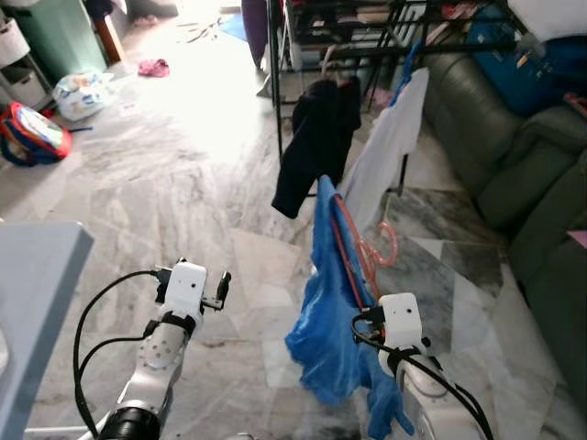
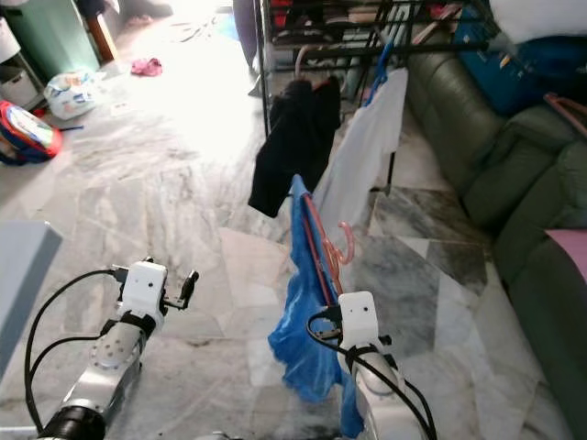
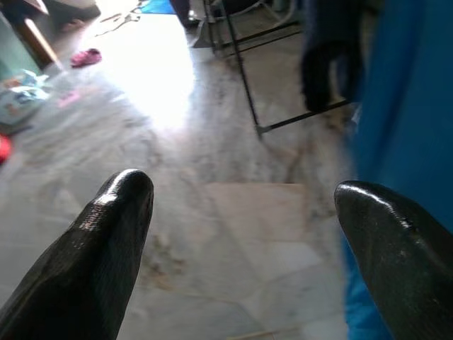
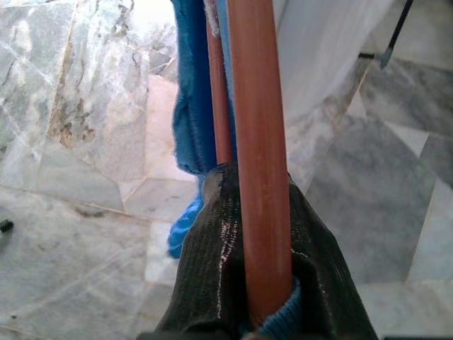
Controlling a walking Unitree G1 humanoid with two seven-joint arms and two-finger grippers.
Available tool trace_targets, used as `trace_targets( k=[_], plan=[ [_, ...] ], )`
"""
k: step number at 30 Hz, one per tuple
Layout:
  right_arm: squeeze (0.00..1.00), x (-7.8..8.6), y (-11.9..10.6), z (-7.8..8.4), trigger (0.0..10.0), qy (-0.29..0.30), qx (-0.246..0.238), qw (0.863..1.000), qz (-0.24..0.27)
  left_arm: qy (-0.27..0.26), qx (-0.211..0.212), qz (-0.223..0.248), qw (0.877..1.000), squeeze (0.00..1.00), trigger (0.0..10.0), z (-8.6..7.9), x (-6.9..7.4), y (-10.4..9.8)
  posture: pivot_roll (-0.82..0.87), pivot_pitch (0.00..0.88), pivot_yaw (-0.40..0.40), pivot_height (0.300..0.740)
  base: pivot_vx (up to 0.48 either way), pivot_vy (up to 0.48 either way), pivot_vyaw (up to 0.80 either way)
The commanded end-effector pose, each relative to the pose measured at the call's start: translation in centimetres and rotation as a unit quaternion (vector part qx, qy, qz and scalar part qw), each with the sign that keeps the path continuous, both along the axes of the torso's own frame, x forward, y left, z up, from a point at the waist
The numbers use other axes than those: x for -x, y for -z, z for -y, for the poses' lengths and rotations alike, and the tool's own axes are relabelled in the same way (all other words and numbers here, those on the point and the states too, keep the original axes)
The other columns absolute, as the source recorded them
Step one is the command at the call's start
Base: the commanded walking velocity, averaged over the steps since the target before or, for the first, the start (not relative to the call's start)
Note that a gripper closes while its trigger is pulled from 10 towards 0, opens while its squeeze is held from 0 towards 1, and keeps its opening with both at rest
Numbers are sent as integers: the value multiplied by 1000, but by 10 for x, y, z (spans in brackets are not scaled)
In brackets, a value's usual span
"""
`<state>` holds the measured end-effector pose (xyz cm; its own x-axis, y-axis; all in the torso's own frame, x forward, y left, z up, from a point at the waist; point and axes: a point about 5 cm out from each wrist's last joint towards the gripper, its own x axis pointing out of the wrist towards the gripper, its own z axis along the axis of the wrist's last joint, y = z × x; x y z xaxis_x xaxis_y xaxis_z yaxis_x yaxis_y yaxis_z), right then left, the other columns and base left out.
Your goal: Hang hanger
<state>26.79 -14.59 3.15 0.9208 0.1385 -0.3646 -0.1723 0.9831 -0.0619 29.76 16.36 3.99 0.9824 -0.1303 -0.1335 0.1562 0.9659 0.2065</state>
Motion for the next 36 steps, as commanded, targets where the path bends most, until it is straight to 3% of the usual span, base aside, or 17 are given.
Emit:
trace_targets(
  k=[1,11,36],
  plan=[
    [0,0,0,4,10000,1,5,1000,5,1,-1,-8,1000,0,10000,5,1,4,7,99,2,740,0,0,0],
    [0,-10,-2,3,10000,-21,19,1000,6,-17,10,-9,1000,0,10000,8,-3,5,11,46,-17,740,-150,0,0],
    [0,3,9,6,10000,11,23,1000,-5,19,-1,-15,1000,0,10000,11,-4,7,-27,91,31,740,-237,0,0]
  ],
)
